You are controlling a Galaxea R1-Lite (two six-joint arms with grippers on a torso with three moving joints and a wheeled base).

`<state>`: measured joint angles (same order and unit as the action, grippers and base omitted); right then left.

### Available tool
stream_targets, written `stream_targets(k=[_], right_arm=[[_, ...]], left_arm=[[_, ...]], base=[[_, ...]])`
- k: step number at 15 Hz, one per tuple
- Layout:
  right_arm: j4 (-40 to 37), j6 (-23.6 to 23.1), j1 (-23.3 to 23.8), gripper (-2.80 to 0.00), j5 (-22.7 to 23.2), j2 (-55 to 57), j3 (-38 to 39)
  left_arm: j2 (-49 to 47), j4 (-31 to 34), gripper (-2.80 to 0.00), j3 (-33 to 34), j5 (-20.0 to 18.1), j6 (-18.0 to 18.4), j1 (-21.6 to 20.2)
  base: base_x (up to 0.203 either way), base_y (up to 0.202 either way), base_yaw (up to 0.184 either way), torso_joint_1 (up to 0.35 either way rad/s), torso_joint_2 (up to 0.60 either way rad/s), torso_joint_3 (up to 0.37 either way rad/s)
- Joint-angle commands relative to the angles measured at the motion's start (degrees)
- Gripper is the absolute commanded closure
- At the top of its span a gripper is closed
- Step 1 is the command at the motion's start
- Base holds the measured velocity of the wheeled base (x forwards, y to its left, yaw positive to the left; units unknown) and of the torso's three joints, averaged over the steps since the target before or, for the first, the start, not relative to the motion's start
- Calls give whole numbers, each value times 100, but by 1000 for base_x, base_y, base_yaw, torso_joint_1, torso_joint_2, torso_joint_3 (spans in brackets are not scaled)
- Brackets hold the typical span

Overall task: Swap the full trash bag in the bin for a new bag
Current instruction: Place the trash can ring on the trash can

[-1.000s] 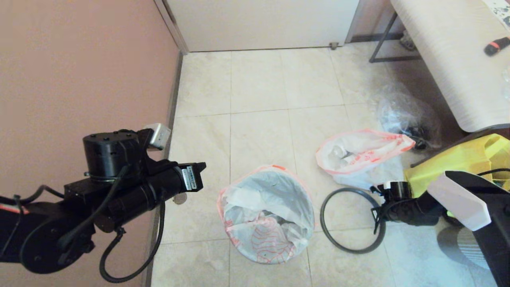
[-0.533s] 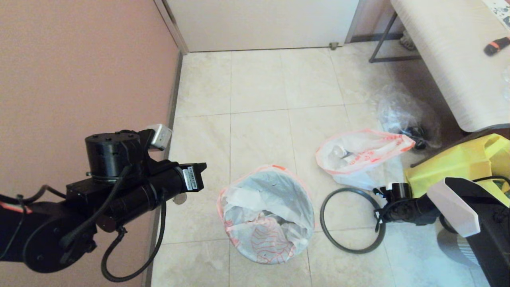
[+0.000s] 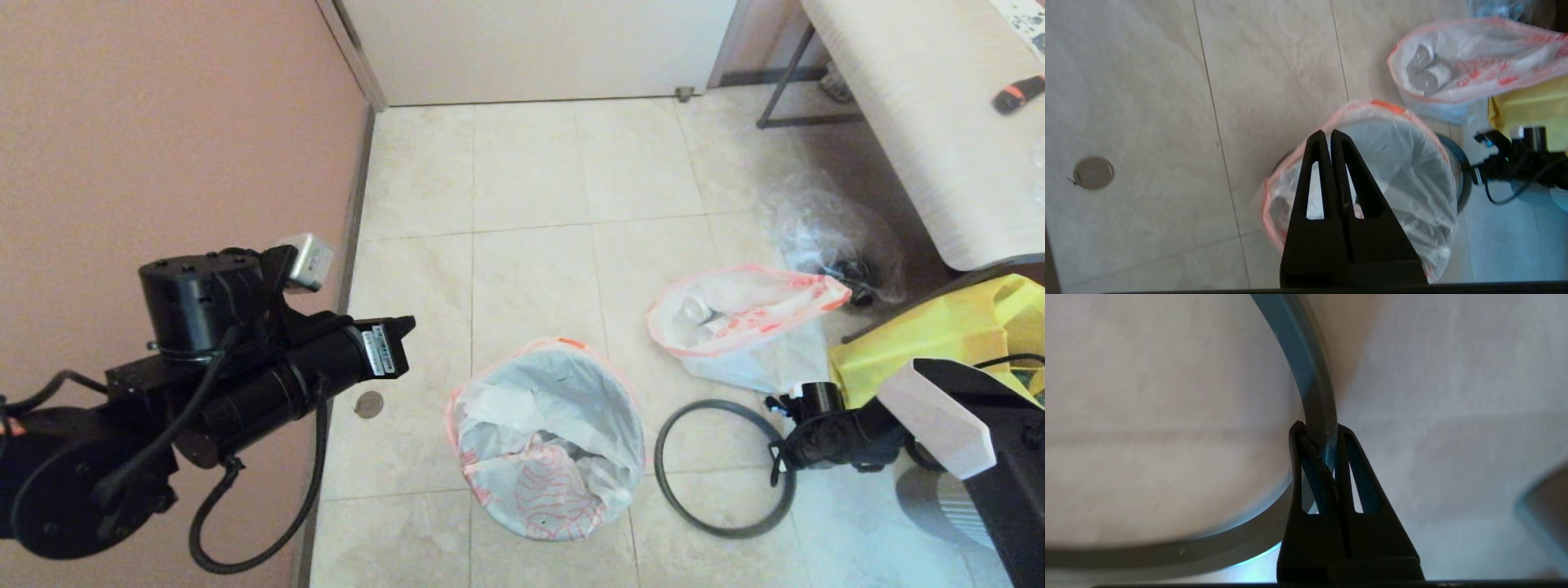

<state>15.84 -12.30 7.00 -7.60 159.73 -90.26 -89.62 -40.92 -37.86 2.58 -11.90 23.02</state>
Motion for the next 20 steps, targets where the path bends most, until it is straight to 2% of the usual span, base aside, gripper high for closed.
stream_targets(k=[1,4,6,8,11,13,15,17,20], right_arm=[[119,72,-28,0,-31,-752,578],[245,171,-13,0,-69,-1965,1481],[252,179,-18,0,-119,-2853,1965],[165,116,-80,0,-269,-3729,2261],[-425,38,-324,0,-441,-5133,2405],[-1021,28,-590,0,-580,-6036,2453],[-1753,36,-867,0,-733,-6825,2494],[-2465,69,-1297,0,-863,-7376,2506],[-2725,447,-2171,0,-1033,-7673,2463]], left_arm=[[206,-7,0,-51,5,-6,1],[413,51,0,-96,7,5,1],[669,399,0,-208,-8,-5,21],[1071,926,0,-377,-32,-67,209],[1407,1249,0,-573,-43,-163,269],[1602,1601,0,-678,-78,-226,582],[1707,1976,0,-833,-82,-470,916],[1838,2168,0,-923,-83,-497,1015],[1978,2676,0,-1151,-83,-498,1056]], base=[[0,0,0,0,0,0],[0,0,0,0,0,0],[0,0,0,0,0,0],[0,0,0,0,0,0],[0,0,0,0,0,0],[0,0,0,0,0,0],[0,0,0,0,0,0],[0,0,0,0,0,0],[0,0,0,0,0,0]])
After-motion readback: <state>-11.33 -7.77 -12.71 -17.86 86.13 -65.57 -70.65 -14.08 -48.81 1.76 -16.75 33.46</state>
